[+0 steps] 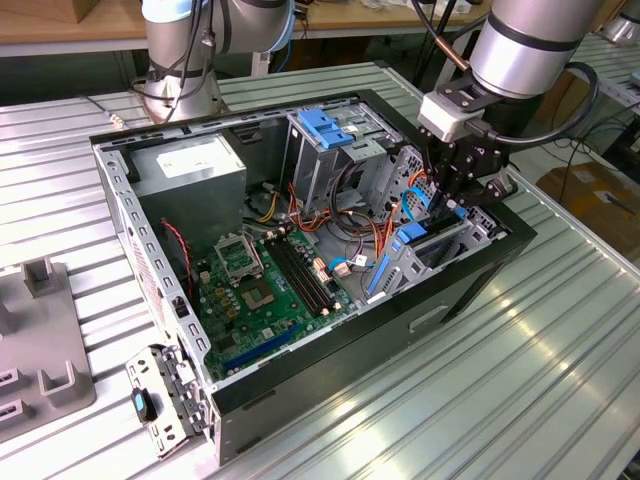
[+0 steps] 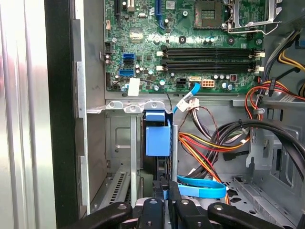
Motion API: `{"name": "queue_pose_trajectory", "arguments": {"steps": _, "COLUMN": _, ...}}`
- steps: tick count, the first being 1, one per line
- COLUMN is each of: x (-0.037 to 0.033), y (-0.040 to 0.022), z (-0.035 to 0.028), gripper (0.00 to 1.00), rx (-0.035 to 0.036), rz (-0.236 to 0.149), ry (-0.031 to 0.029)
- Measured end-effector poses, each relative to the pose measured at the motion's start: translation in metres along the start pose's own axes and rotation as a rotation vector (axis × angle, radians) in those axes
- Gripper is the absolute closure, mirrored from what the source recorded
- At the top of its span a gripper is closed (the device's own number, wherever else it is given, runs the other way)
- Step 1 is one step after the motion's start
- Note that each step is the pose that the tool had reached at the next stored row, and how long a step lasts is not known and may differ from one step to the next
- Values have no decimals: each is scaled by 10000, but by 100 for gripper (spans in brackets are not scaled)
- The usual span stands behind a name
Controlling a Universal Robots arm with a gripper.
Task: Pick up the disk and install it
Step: 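Insert the first disk wire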
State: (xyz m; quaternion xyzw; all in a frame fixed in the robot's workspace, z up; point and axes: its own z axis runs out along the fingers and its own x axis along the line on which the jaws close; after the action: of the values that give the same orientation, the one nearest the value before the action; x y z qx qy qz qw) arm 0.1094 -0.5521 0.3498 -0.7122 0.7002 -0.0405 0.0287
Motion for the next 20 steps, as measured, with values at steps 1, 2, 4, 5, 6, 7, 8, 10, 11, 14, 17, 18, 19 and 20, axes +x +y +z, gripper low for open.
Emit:
{"name": "queue_pose_trajectory", "arguments": {"steps": 1, "x": 0, "y": 0, "z": 0, "gripper": 84, "rx": 0, "rz": -1, "ry": 1}}
{"name": "queue_pose_trajectory", "arguments": {"steps": 2, "x": 0, "y": 0, "z": 0, "gripper": 84, "rx": 0, "rz": -2, "ry": 1}}
{"name": "queue_pose_trajectory", "arguments": {"steps": 4, "x": -1, "y": 1, "z": 9, "gripper": 84, "rx": 0, "rz": -1, "ry": -2}}
{"name": "queue_pose_trajectory", "arguments": {"steps": 5, "x": 0, "y": 1, "z": 8, "gripper": 84, "rx": 0, "rz": -1, "ry": 0}}
{"name": "queue_pose_trajectory", "arguments": {"steps": 6, "x": 0, "y": 1, "z": 8, "gripper": 84, "rx": 1, "rz": -1, "ry": 0}}
{"name": "queue_pose_trajectory", "arguments": {"steps": 7, "x": 0, "y": 1, "z": 8, "gripper": 84, "rx": 0, "rz": -1, "ry": -1}}
{"name": "queue_pose_trajectory", "arguments": {"steps": 8, "x": 0, "y": 1, "z": 9, "gripper": 84, "rx": 1, "rz": 0, "ry": -10}}
{"name": "queue_pose_trajectory", "arguments": {"steps": 10, "x": 0, "y": 3, "z": 23, "gripper": 84, "rx": 2, "rz": 4, "ry": -48}}
{"name": "queue_pose_trajectory", "arguments": {"steps": 11, "x": -1, "y": 3, "z": 24, "gripper": 84, "rx": 1, "rz": 4, "ry": -50}}
{"name": "queue_pose_trajectory", "arguments": {"steps": 14, "x": -1, "y": 4, "z": 37, "gripper": 84, "rx": 1, "rz": 5, "ry": -53}}
{"name": "queue_pose_trajectory", "arguments": {"steps": 17, "x": -1, "y": 6, "z": 52, "gripper": 84, "rx": 1, "rz": 4, "ry": -50}}
{"name": "queue_pose_trajectory", "arguments": {"steps": 18, "x": 0, "y": 6, "z": 53, "gripper": 84, "rx": 1, "rz": 4, "ry": -49}}
{"name": "queue_pose_trajectory", "arguments": {"steps": 19, "x": 0, "y": 6, "z": 53, "gripper": 84, "rx": 1, "rz": 4, "ry": -49}}
{"name": "queue_pose_trajectory", "arguments": {"steps": 20, "x": -1, "y": 6, "z": 57, "gripper": 84, "rx": 1, "rz": 5, "ry": -51}}
